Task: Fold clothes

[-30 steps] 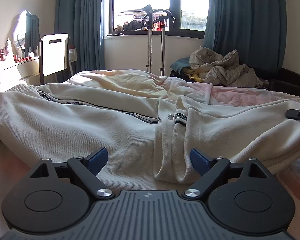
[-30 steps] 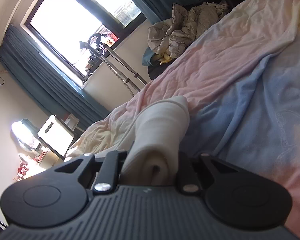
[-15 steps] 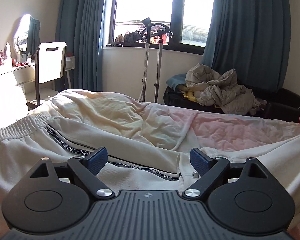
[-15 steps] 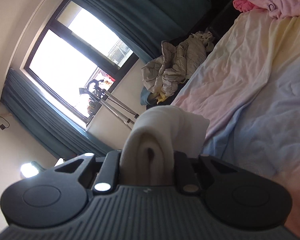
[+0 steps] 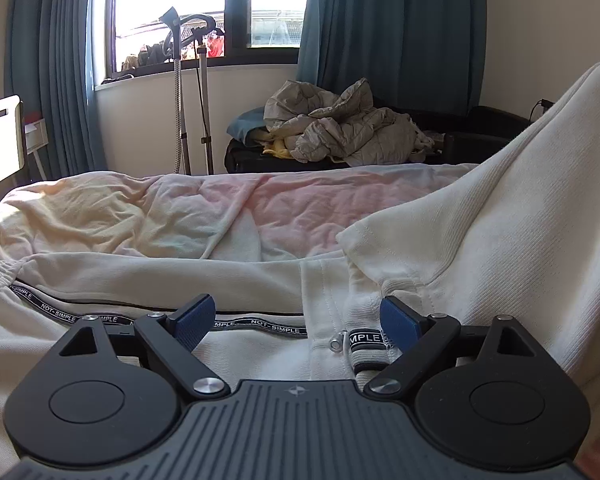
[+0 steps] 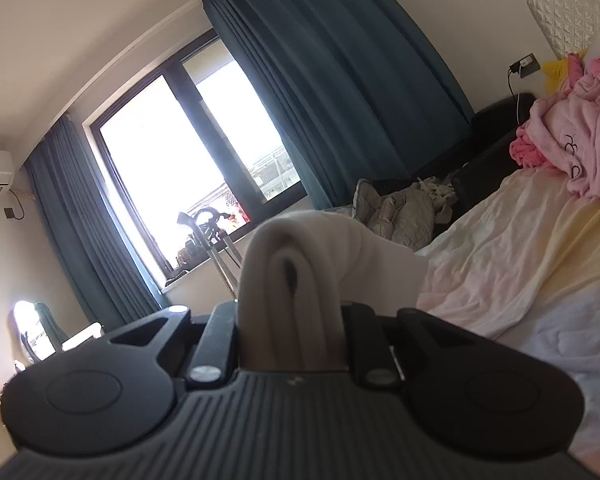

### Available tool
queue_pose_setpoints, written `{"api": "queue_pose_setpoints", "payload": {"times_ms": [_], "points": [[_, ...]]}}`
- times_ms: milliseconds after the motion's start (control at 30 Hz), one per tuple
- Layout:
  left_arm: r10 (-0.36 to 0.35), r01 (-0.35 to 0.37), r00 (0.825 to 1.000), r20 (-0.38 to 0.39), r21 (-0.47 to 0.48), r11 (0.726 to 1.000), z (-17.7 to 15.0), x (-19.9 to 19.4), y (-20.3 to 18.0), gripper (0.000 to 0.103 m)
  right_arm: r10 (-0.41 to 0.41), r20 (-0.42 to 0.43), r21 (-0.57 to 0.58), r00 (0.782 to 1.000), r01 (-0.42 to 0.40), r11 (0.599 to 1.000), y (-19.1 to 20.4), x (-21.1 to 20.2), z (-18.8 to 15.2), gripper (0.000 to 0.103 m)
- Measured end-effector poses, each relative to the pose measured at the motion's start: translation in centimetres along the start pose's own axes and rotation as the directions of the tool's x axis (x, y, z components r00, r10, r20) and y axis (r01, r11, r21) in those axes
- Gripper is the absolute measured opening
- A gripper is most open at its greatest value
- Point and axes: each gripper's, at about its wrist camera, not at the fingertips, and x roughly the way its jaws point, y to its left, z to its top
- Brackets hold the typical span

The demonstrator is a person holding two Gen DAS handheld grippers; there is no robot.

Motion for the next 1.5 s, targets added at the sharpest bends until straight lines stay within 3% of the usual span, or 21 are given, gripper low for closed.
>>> {"api": "queue_pose_setpoints", "payload": {"times_ms": [233, 333, 400, 500, 567, 733, 867, 900, 967, 1067, 1133, 1233, 1333, 1467, 1500], "points": [[0.173, -0.169, 0.982, 0.073, -0.057, 0.984, 0.5, -5.8, 8.8, 0.093, 0.048, 0.025, -0.198, 0.999, -0.042, 0.979, 6.2, 1.1, -1.3, 0.017], [0.238, -0.231, 0.97, 0.054, -0.111, 0.967, 1.2, -8.4, 12.3, 0.095, 0.072, -0.006, -0.306, 0.997, -0.071, 0.949, 9.8, 2.2, -2.6, 0.018], [0.27, -0.257, 0.96, 0.07, -0.157, 0.954, 1.7, -10.4, 14.6, 0.095, 0.081, -0.016, -0.372, 0.997, -0.081, 0.925, 12.4, 2.7, -3.8, 0.018], [0.333, -0.295, 0.931, 0.149, -0.229, 0.928, 1.8, -13.6, 17.8, 0.096, 0.083, -0.021, -0.445, 0.996, -0.084, 0.892, 16.4, 3.4, -5.8, 0.018], [0.339, -0.28, 0.926, 0.164, -0.304, 0.911, 1.7, -14.8, 20.1, 0.096, 0.073, -0.029, -0.494, 0.997, -0.078, 0.866, 19.3, 4.2, -7.6, 0.018], [0.377, -0.265, 0.909, 0.176, -0.455, 0.85, 0.9, -16.3, 25.3, 0.096, 0.069, -0.077, -0.591, 0.995, -0.102, 0.8, 25.8, 6.4, -13.4, 0.018], [0.401, -0.212, 0.897, 0.186, -0.614, 0.761, -0.5, -17.4, 29.5, 0.096, 0.095, -0.155, -0.639, 0.983, -0.173, 0.75, 29.9, 7.7, -19.8, 0.018], [0.393, -0.188, 0.899, 0.193, -0.642, 0.744, -0.8, -17.6, 30.3, 0.096, 0.102, -0.193, -0.635, 0.976, -0.204, 0.745, 30.6, 8.1, -21.5, 0.018], [0.382, -0.158, 0.9, 0.211, -0.659, 0.735, -1.3, -17.7, 31.3, 0.096, 0.103, -0.27, -0.646, 0.957, -0.259, 0.718, 31.7, 8.8, -25.3, 0.018], [0.399, -0.215, 0.897, 0.189, -0.601, 0.77, -1.5, -16.7, 31.1, 0.096, 0.087, -0.375, -0.674, 0.923, -0.336, 0.658, 32.8, 9.2, -31.0, 0.018], [0.409, -0.268, 0.901, 0.147, -0.553, 0.789, -1.6, -15.5, 30.8, 0.096, 0.084, -0.396, -0.702, 0.914, -0.36, 0.614, 33.2, 8.9, -33.4, 0.019], [0.383, -0.286, 0.921, 0.068, -0.546, 0.787, -1.9, -13.4, 31.3, 0.096, 0.117, -0.43, -0.667, 0.895, -0.402, 0.627, 33.0, 8.6, -32.3, 0.021], [0.335, -0.238, 0.939, 0.073, -0.564, 0.791, -2.1, -13.0, 31.3, 0.096, 0.159, -0.483, -0.602, 0.861, -0.458, 0.654, 32.4, 8.5, -30.4, 0.03], [0.303, -0.206, 0.948, 0.099, -0.537, 0.818, -2.1, -13.2, 30.4, 0.096, 0.261, -0.592, -0.446, 0.762, -0.58, 0.681, 29.8, 7.3, -26.0, 0.038], [0.294, -0.2, 0.951, 0.099, -0.529, 0.825, -2.0, -13.2, 30.2, 0.096, 0.285, -0.6, -0.422, 0.748, -0.597, 0.682, 29.0, 6.7, -24.9, 0.039]]}}
